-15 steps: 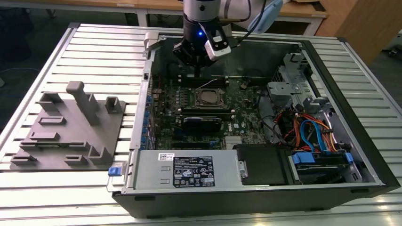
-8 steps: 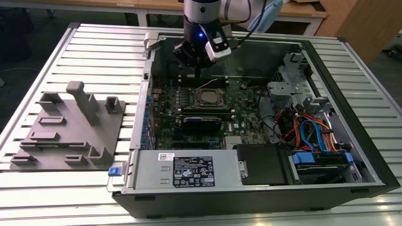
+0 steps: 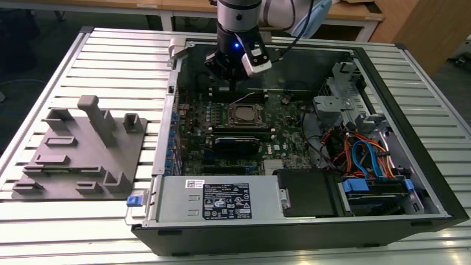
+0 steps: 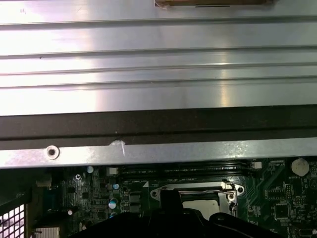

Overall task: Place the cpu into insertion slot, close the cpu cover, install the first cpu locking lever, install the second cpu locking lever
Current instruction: 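Install the first cpu locking lever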

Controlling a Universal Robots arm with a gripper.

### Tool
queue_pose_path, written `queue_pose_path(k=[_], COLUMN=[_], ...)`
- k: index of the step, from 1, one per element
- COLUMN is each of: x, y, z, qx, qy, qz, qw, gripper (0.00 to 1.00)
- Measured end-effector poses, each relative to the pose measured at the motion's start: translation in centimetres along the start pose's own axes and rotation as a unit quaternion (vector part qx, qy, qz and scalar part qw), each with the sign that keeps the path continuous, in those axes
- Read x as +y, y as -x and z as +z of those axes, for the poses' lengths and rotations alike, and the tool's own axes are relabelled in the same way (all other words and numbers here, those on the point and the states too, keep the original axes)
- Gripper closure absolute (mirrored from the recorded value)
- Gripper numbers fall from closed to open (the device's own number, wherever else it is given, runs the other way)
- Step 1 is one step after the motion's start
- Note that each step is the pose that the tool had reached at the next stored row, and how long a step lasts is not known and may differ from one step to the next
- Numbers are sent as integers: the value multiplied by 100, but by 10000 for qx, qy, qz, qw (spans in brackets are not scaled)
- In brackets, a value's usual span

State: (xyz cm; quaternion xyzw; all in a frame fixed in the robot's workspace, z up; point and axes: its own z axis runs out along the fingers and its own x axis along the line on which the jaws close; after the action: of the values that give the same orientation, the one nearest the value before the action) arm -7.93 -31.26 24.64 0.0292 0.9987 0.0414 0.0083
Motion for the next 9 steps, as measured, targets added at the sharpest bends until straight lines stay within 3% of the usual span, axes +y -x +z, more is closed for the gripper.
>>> queue_pose_path(k=[2,4,9], x=[0,-45,-47], y=[0,7,7], z=[0,12,12], qx=[0,0,0], qy=[1,0,1], qz=[0,0,0], qw=[10000,10000,10000], gripper=[90,90,90])
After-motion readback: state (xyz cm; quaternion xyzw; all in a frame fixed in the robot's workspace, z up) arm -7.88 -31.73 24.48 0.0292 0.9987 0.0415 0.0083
